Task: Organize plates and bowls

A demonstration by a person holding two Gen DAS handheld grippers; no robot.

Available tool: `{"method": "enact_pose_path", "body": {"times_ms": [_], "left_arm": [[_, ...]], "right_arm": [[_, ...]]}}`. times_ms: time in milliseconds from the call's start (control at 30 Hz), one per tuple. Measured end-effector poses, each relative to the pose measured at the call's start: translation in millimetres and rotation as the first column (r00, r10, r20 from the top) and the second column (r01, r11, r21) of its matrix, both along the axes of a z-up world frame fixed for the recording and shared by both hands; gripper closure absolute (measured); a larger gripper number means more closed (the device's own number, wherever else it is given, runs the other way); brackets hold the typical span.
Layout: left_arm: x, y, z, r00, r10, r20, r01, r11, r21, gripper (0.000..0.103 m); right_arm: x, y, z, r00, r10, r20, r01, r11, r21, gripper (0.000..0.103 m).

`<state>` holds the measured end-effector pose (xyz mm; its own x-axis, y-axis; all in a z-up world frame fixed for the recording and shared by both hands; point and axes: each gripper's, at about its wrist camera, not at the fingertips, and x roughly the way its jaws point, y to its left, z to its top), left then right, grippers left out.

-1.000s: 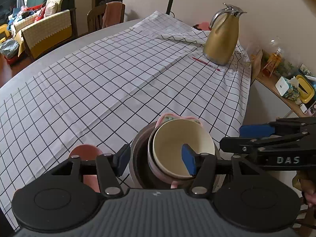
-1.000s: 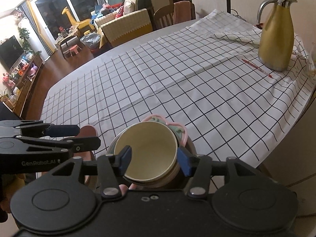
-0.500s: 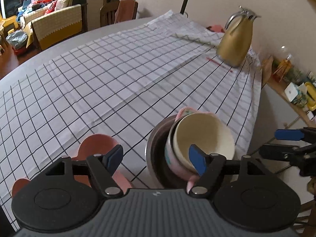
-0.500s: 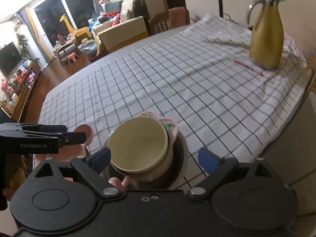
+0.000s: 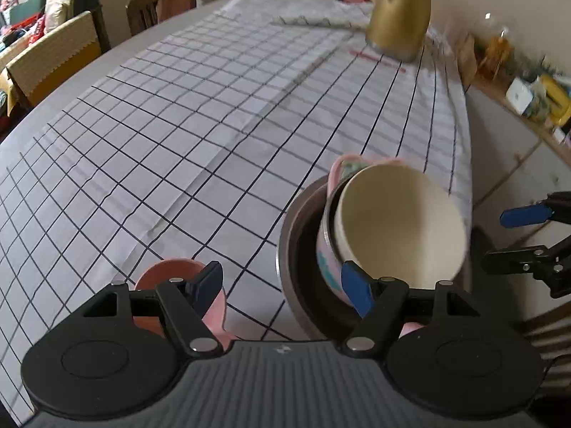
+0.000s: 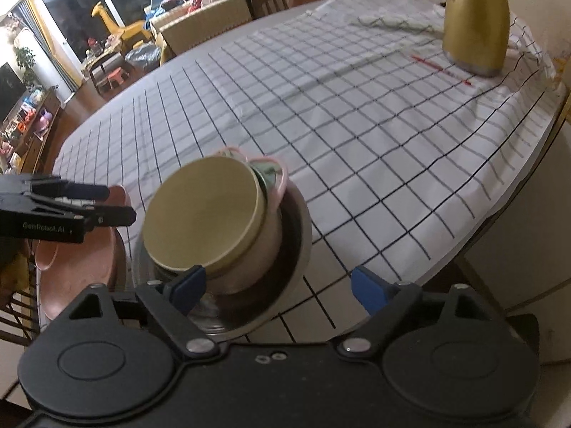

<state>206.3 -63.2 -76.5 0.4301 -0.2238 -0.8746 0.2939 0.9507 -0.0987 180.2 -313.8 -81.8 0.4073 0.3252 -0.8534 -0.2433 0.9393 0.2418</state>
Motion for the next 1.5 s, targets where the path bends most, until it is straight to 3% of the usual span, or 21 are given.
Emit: {"method": "enact_pose_path", "body": {"times_ms": [200, 300, 567, 967, 1100, 1500], "left_arm": [[18, -4, -17, 0.999, -0.017, -0.046, 0.018, 0.999, 0.032, 0.033], [24, -5, -21, 0.997, -0.024, -0.074, 0.026, 0.999, 0.033, 0.042], [40, -6, -32, 0.989, -0.016, -0.144, 0.018, 1.000, 0.018, 0.064], [45, -14, -41, 0.983, 0.003, -0.183, 0.000, 1.000, 0.014, 0.082], [45, -17, -41, 0.981, 0.006, -0.194, -0.005, 1.000, 0.007, 0.089], [41, -17, -41, 0.980, 0.044, -0.192, -0.043, 0.999, 0.012, 0.090]], "right_arm": [[6, 3, -20, 0.999, 0.020, -0.043, -0.021, 0.999, -0.026, 0.028], [11, 4, -28, 0.998, 0.028, -0.063, -0.030, 0.999, -0.033, 0.033], [22, 7, -39, 0.993, 0.053, -0.103, -0.057, 0.998, -0.032, 0.059], [37, 12, -49, 0.986, 0.048, -0.160, -0.058, 0.997, -0.057, 0.079], [41, 13, -50, 0.983, 0.041, -0.180, -0.052, 0.997, -0.054, 0.084], [45, 14, -49, 0.981, 0.026, -0.194, -0.039, 0.997, -0.062, 0.086]]}}
